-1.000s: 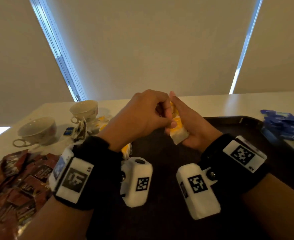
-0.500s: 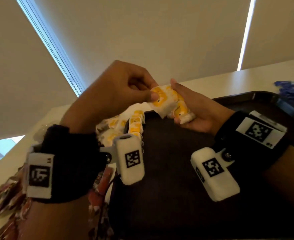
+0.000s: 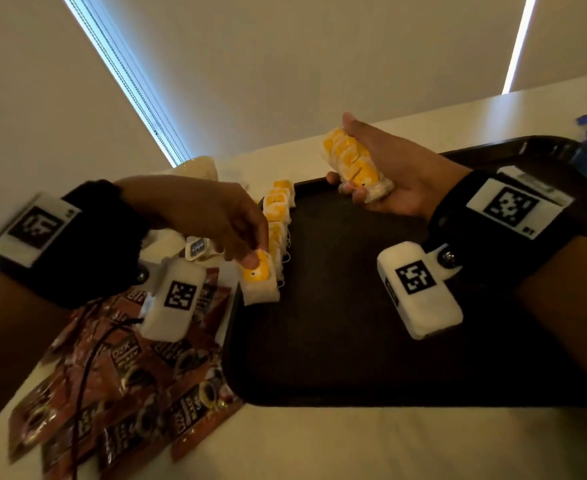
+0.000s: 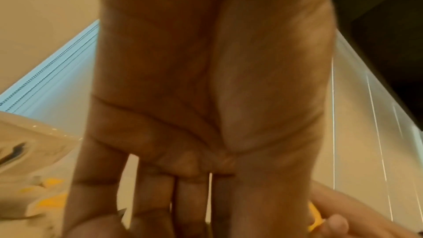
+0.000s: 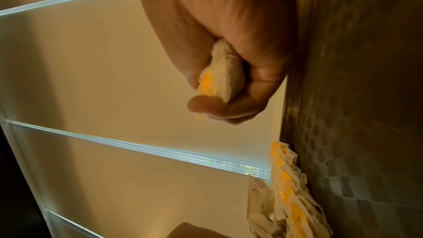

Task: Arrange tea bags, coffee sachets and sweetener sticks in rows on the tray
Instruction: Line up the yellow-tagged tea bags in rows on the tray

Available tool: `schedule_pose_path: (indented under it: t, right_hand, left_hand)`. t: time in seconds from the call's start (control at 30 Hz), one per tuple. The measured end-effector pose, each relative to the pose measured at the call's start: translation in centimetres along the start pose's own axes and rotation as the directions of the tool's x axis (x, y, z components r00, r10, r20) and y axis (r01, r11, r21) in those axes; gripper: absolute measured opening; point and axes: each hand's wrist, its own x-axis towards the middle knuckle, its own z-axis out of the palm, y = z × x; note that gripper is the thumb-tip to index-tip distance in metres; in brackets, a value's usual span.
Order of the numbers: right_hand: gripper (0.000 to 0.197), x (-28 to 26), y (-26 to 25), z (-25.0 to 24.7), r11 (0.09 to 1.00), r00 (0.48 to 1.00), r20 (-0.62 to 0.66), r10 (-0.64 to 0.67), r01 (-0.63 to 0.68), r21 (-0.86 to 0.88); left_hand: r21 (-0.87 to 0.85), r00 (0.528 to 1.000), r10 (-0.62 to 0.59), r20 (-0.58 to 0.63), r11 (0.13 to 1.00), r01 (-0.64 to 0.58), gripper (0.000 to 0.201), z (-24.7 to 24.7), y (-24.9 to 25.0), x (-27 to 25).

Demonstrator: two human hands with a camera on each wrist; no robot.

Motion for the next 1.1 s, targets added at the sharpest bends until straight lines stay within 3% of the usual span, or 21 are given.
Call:
schedule_pose_path:
  t: [0.13,0.3,0.6,0.67,0.73,0.8,0.97,1.1]
  right_hand:
    - [0.042,-0.2,-0.1,0.0,1.000,1.000,0.000,0.009,-0.009,0.006]
    - [0.042,-0.3,0.0,-0.2,1.000,1.000,-0.009,0.014,-0.014,0.004]
    - [0.042,-0.3,0.0,-0.2,0.999,0.999,0.022,0.024,-0.024,0.021]
    - [0.042,-0.3,0.1,0.0,0.999,0.999,0.038,0.038,-0.039,0.034]
    - [0.041,-0.3,0.1,0.0,0.998,0.998,0.059,0.035,-0.038,0.049]
    - [0.041,-0.2,0.1,0.0,0.996,0.997,0.073,0.022,-0.028,0.087]
    - [0.043,-0.1,0.2,0.1,0.979,0.980,0.201,-0.014,-0.027,0.202]
    - [0.046,-0.1,0.3,0.2,0.973,0.984,0.176,-0.027,-0.014,0.229]
  left_hand:
    - [0.067,0.993,-0.060,-0.106,0.996,0.067,0.010,0.9,-0.4,1.5]
    - [0.133,0.963,-0.039,-0.266,0.988,0.077,0.015,1.8,-0.5,2.5]
    - [0.228,0.938,-0.048,-0.345,0.964,0.133,0.027,1.8,-0.1,2.4]
    - [0.161,0.880,0.021,-0.475,0.985,0.063,0.024,1.2,0.9,1.6]
    - [0.062,0.774,0.106,-0.625,0.994,-0.086,0.021,0.8,2.3,1.0]
    - [0.033,0.691,0.184,-0.699,0.974,-0.225,0.018,0.8,3.9,0.8]
    - [0.063,0.603,0.234,-0.762,0.955,-0.291,0.018,1.8,6.1,3.0]
    - [0.091,0.549,0.225,-0.805,0.961,-0.260,0.023,1.7,5.9,3.9]
